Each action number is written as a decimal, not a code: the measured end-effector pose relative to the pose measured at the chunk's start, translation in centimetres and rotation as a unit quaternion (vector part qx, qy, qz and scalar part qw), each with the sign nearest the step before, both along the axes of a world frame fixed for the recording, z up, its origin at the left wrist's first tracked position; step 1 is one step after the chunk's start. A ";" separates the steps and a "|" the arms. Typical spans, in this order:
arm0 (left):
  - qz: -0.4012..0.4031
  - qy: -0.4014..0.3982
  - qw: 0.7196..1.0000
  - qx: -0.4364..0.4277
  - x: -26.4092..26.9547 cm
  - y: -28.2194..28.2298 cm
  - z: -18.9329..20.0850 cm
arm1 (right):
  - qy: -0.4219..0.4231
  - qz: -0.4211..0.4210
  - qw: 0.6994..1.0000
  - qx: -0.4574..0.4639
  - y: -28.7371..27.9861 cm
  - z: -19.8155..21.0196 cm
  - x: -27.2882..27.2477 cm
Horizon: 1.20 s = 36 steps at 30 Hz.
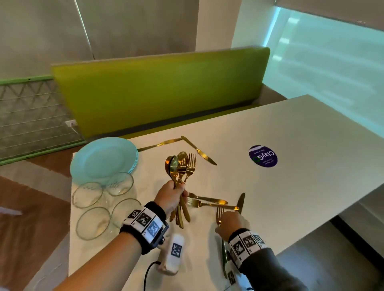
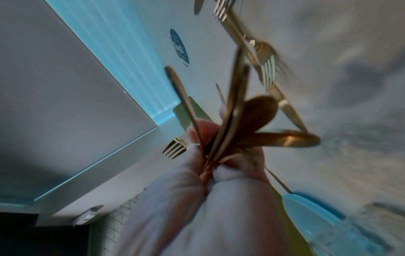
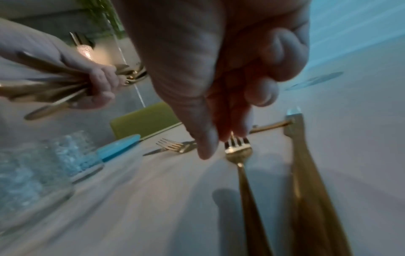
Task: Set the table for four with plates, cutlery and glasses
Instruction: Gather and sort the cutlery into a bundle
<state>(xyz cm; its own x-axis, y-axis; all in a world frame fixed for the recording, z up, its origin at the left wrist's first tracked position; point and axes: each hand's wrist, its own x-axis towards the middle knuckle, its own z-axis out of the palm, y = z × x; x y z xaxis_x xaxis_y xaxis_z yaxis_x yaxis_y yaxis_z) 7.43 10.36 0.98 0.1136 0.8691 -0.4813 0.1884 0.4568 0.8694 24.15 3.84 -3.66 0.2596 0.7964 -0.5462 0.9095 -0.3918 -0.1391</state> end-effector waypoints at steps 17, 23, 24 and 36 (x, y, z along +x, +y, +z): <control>-0.026 -0.022 0.999 -0.001 -0.5 -5.8 -0.8 | 0.101 -0.166 0.980 0.031 -3.9 -1.6 -1.0; -0.027 -0.054 0.998 -0.015 -0.3 -6.2 0.0 | 0.330 -0.190 0.909 0.169 -3.2 2.9 -2.1; -0.033 -0.062 0.997 -0.022 -0.2 -6.4 0.3 | 0.353 -0.185 0.900 0.177 -3.0 3.5 -2.4; -0.059 -0.132 0.988 -0.052 0.8 -4.6 1.1 | 0.375 -0.085 0.908 0.167 0.9 5.2 -2.9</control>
